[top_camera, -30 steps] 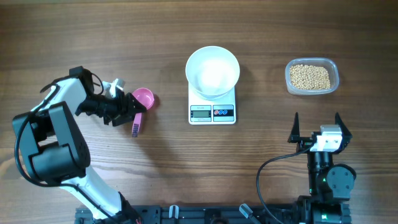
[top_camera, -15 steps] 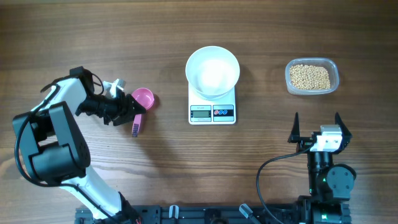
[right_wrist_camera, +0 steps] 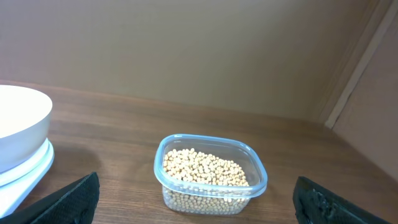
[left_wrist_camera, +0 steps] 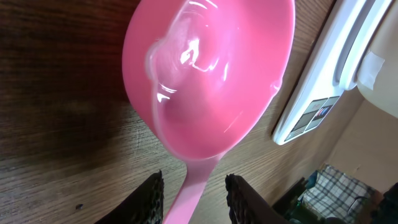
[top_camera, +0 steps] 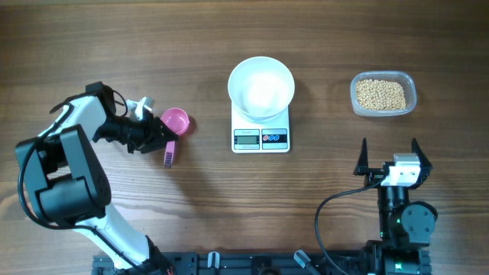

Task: Scoop item into bowl and weigh 150g on scale
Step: 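Close the left gripper on the pink scoop handle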

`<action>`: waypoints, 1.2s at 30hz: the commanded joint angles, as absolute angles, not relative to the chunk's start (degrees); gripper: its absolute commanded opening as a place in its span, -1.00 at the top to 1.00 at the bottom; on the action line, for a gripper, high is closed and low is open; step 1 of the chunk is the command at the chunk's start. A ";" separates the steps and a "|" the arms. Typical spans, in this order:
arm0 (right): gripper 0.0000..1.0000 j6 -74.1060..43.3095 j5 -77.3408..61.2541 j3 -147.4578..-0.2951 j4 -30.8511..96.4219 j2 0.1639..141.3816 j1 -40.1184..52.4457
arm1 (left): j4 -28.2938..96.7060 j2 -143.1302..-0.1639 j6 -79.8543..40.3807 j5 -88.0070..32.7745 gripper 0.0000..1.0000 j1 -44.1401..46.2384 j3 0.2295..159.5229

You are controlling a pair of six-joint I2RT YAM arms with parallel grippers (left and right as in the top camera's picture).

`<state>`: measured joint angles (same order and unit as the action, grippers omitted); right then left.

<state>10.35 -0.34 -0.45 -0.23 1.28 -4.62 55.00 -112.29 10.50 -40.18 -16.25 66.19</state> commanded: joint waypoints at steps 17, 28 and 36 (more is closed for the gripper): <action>-0.99 10.52 0.36 -0.30 -0.38 1.30 -4.40 | 53.56 -113.27 11.79 -40.47 0.12 -16.25 65.56; -0.98 10.52 0.36 -0.30 -0.38 1.30 -4.40 | 53.36 -113.27 11.79 -40.73 0.13 -16.25 64.71; -0.99 10.50 0.36 -0.30 -0.38 1.30 -4.40 | 53.65 -113.27 11.57 -40.93 0.49 -16.25 64.71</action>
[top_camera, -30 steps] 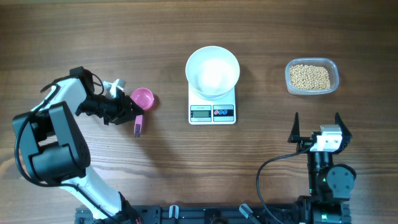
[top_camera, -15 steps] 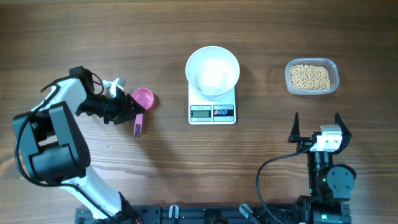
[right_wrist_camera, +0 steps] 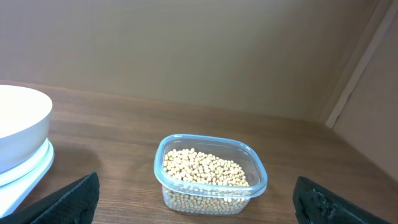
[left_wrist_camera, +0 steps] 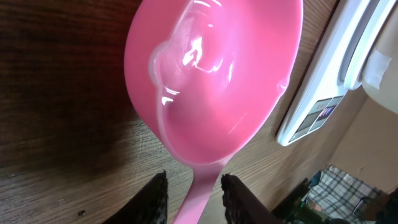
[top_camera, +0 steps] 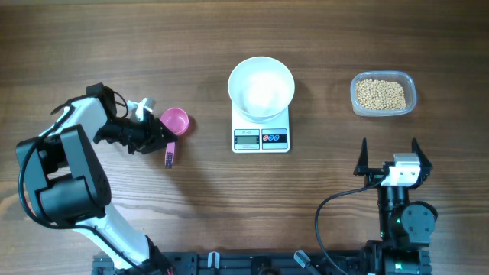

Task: Scoop item into bowl and weigh 150g on scale
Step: 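Close the left gripper on the pink scoop handle, then lift the pink scoop with the left gripper toward the bowl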

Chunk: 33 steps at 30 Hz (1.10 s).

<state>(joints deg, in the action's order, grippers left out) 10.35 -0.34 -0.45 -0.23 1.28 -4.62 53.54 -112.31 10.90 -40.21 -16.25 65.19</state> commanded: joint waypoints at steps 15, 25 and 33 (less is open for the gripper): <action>-0.99 10.52 0.38 -0.30 -0.38 1.30 -4.40 | 54.02 -113.25 11.11 -52.10 0.92 -16.38 64.73; -1.00 10.52 0.36 -0.30 -0.38 1.30 -4.40 | 56.34 -112.16 7.11 -86.00 0.92 -19.07 65.69; -0.99 10.52 0.36 -0.30 -0.38 1.30 -4.40 | 62.81 -105.16 7.27 -88.49 0.92 -17.08 65.69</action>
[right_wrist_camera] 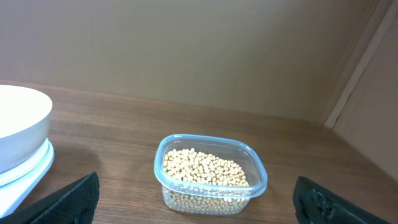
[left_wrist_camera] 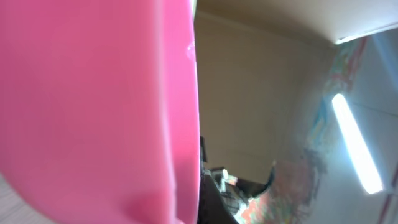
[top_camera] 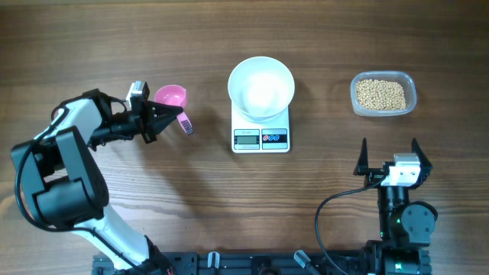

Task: Scoop item into bowl and weigh 150g on scale
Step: 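Lift the pink scoop with the left gripper toward the bowl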

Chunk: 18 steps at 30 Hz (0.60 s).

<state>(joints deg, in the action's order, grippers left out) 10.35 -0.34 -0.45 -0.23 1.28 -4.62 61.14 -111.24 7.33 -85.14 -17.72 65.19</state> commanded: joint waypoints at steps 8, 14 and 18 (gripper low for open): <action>-0.99 10.50 0.38 -0.30 -0.38 1.30 -4.40 | 67.83 -88.58 4.45 -72.95 0.92 -17.17 65.69; -1.00 10.52 0.36 -0.30 -0.38 1.30 -4.40 | 58.48 -83.88 -6.22 -67.59 0.92 -17.21 65.71; -1.00 10.52 0.36 -0.30 -0.38 1.30 -4.40 | 55.35 -83.55 -10.39 -68.12 0.92 -17.21 65.71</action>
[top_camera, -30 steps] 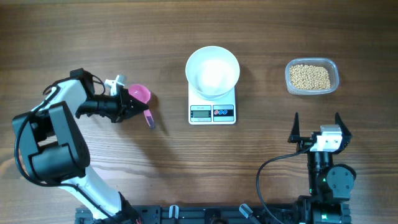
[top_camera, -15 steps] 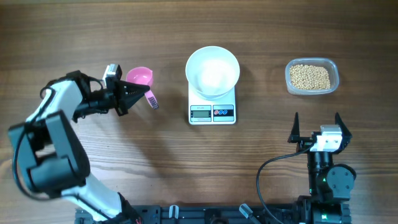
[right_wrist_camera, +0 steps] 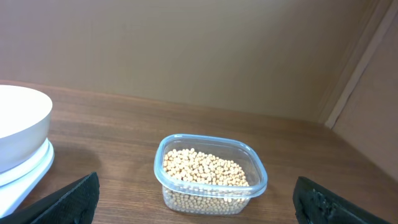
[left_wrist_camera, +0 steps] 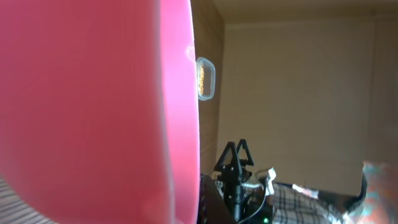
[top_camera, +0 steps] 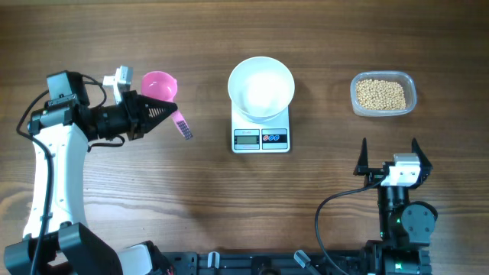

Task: Scoop item into bowl and weigh 150g on scale
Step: 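Lift the pink scoop with the left gripper toward the bowl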

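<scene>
My left gripper (top_camera: 166, 114) is shut on the handle of a pink scoop (top_camera: 159, 85), held above the table left of the scale. In the left wrist view the scoop's bowl (left_wrist_camera: 93, 112) fills the left half and hides the fingers. A white bowl (top_camera: 261, 86) stands empty on the white scale (top_camera: 261, 138). A clear tub of soybeans (top_camera: 383, 94) sits at the far right, and the right wrist view shows the tub (right_wrist_camera: 211, 171) straight ahead. My right gripper (top_camera: 390, 145) stands open near the front edge, holding nothing.
The wooden table (top_camera: 229, 206) carries nothing else. In the right wrist view the bowl on the scale (right_wrist_camera: 18, 124) shows at the left edge and a beige wall (right_wrist_camera: 186, 50) stands behind the table.
The left arm has changed pose and stands higher, with the scoop still in its gripper, its bowl now slightly further left and back. The right arm has not moved.
The scoop lay on the table with my left fingers open on either side of its handle. Then the fingers stood closer to the handle. Then the scoop was held off the table, and now it is held higher. The right gripper stayed open throughout.
</scene>
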`<action>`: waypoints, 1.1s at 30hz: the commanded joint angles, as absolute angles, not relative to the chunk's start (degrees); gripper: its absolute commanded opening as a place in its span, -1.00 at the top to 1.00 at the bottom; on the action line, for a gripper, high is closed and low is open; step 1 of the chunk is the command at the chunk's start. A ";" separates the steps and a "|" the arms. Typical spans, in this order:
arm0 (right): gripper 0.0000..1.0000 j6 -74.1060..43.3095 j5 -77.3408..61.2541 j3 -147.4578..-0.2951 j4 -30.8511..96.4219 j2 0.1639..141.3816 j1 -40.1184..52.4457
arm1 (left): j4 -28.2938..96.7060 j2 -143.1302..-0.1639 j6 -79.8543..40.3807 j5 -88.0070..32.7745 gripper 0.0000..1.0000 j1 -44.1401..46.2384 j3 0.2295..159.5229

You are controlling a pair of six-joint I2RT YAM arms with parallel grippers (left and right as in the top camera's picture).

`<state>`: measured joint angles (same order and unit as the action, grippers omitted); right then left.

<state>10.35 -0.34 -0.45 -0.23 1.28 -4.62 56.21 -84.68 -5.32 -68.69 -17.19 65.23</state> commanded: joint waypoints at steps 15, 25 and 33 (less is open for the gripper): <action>-0.99 10.52 0.36 -0.30 -0.38 1.30 -4.40 | 54.13 -83.55 -15.14 -75.20 0.92 -17.19 65.71; -0.99 10.52 0.36 -0.30 -0.38 1.30 -4.40 | 33.85 -79.05 -34.24 -75.96 0.92 -17.12 65.71; -0.99 10.50 0.36 -0.30 -0.36 1.30 -4.40 | 31.29 -67.77 -39.57 -59.09 0.92 -17.15 65.69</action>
<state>10.35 -0.34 -0.45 -0.30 1.28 -4.62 31.79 -71.13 -35.35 -67.79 -17.19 65.14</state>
